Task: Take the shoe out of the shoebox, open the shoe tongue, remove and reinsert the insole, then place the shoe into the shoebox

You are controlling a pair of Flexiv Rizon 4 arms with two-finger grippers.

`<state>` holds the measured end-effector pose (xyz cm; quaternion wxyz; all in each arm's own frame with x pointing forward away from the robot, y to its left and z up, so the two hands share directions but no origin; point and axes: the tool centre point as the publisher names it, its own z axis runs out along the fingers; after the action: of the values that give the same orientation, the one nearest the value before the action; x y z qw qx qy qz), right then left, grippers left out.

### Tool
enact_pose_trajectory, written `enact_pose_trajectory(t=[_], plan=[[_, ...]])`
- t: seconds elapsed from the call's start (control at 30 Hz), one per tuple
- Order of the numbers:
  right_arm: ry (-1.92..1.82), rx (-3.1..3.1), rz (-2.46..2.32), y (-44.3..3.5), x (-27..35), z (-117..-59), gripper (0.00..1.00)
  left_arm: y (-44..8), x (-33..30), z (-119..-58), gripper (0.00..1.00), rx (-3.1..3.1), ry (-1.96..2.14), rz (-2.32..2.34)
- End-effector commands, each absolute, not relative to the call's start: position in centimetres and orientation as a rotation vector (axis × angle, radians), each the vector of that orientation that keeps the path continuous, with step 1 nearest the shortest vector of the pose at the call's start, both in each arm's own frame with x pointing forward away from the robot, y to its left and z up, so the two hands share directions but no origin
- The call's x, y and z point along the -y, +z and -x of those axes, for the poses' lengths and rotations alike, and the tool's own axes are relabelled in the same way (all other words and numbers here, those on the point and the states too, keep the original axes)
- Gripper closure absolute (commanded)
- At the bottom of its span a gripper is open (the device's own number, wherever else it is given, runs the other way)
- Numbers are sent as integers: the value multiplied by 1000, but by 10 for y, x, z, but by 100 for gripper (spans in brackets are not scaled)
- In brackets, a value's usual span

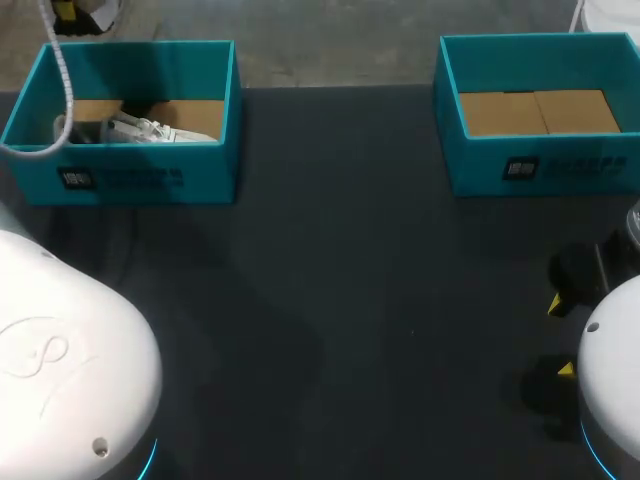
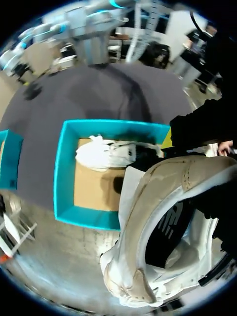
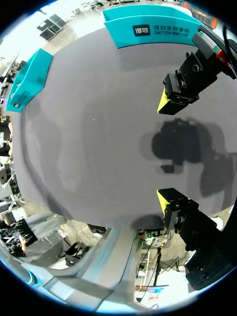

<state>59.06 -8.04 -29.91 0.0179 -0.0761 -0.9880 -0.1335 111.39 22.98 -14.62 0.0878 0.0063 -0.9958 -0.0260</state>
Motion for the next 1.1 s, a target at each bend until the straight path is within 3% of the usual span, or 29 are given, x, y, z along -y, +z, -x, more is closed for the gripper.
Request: enact_pose_trajectory(t=[0.03,0.5,1.1], plan=[[-412,3072,237,-300,81,-589,0,-149,-241,-1115,100,2982,-168,376],[-412,3072,237,-300,81,-589,0,-146,-269,-1119,100,2826,-146,1122],[-412,3072,237,-300,81,-589,0,-149,-271,-1125,100,2834,-256,1237]])
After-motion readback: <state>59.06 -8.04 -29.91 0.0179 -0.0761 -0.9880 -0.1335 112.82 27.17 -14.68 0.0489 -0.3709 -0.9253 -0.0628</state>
